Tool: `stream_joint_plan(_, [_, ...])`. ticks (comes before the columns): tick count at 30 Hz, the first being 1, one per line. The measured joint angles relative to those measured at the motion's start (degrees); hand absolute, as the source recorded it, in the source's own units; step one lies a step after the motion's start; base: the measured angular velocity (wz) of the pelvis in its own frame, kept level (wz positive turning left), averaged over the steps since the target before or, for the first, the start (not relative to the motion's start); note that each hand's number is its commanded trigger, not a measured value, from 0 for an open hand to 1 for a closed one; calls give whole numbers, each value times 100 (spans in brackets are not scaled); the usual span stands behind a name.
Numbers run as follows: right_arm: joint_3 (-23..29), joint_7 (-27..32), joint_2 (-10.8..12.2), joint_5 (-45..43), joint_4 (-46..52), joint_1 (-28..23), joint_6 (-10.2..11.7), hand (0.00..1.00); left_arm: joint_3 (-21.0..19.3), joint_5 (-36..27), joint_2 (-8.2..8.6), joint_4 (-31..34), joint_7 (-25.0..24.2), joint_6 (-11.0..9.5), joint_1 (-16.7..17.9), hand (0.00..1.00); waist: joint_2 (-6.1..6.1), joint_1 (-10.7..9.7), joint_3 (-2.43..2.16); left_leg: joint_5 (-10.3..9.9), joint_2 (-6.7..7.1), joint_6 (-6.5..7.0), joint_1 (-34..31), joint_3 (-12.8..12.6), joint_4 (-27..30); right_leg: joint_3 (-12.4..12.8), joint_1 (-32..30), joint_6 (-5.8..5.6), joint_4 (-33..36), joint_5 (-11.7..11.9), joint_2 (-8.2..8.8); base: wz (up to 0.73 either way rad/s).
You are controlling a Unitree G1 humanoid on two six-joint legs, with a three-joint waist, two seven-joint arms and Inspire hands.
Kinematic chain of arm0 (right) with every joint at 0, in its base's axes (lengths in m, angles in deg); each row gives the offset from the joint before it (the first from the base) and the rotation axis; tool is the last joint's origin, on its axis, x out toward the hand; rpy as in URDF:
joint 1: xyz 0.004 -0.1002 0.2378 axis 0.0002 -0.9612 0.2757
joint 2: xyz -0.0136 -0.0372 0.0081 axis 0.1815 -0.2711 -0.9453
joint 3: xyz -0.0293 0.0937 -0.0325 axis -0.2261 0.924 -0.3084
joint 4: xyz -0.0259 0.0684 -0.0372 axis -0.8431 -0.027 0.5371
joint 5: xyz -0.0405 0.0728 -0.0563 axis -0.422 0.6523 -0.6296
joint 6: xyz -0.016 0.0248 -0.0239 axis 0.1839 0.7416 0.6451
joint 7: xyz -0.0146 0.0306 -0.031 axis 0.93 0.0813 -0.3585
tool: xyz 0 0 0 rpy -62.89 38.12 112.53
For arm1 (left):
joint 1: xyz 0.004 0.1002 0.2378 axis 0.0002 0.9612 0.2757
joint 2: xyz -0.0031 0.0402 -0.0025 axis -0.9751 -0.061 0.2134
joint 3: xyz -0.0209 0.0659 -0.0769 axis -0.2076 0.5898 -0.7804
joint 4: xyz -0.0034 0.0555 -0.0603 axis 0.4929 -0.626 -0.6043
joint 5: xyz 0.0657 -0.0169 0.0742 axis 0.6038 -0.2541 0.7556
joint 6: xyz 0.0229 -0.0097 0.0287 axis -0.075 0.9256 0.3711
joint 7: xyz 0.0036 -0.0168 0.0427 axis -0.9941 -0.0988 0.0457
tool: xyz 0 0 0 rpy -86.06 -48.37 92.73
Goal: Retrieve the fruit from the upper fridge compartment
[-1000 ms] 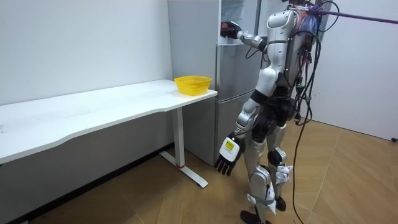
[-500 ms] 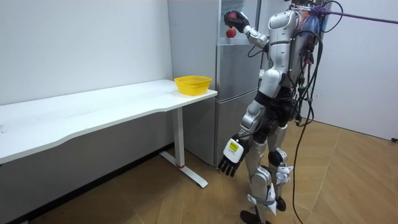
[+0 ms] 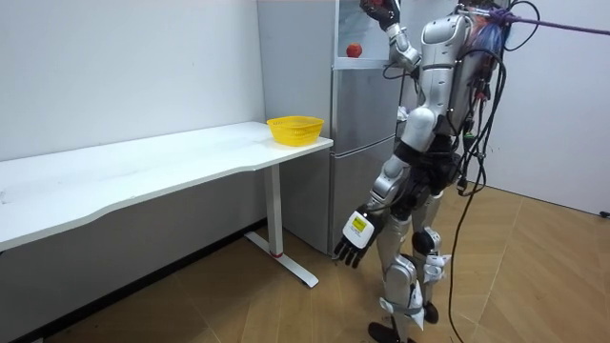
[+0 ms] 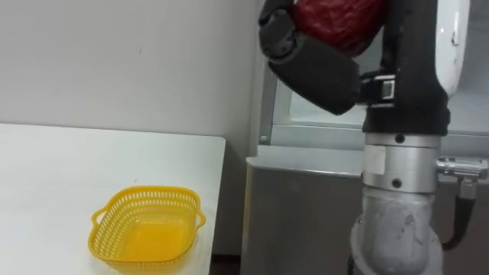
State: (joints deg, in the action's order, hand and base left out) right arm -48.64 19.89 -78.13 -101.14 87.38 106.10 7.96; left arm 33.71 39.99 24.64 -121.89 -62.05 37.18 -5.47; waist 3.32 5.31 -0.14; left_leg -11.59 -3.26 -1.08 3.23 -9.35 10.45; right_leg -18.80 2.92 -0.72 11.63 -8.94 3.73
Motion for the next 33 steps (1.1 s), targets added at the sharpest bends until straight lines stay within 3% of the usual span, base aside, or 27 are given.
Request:
stream_joint_plan(8, [-446,-232,13,-261,77,-5,124,100,34,39,-9,-73,-94,-128,-15,0,40,124,-23,5,2,-4,46,16,-8,-24,26,0,-6,0,-7,0])
stream_joint_plan(15, [-706,-777,-17,-617,89,35,225,100,32,139,-135,-273,-86,-294,-81,0,215,242,11,11,7,-12,-22,136,-67,-150,2,-2,-8,-1,1,6])
stream_joint_plan(18, [-716,-975,-54,-919,147,104,224,100,16,156,-168,-284,-84,-299,-87,0,321,329,-10,17,6,-16,-68,199,-65,-195,-3,-1,-10,-1,-7,15])
stream_joint_plan(22, [-853,-1155,-108,-1343,149,201,216,100,25,347,-181,-323,-96,-296,-65,0,348,472,-25,18,10,-14,-69,206,-61,-213,-1,-1,-10,-1,-2,2])
stream_joint_plan(28, [-1194,-1552,-114,-1550,40,246,246,100,22,752,-200,-320,-208,-288,-36,0,398,621,5,19,8,-13,-94,255,-38,-274,3,-3,-12,-2,5,3])
stream_joint_plan(33, [-1370,-1569,-108,-1940,-649,566,231,100,34,989,-222,-320,-236,-209,-148,0,516,680,73,45,12,-25,-176,373,-52,-415,-8,-4,-13,-3,8,12])
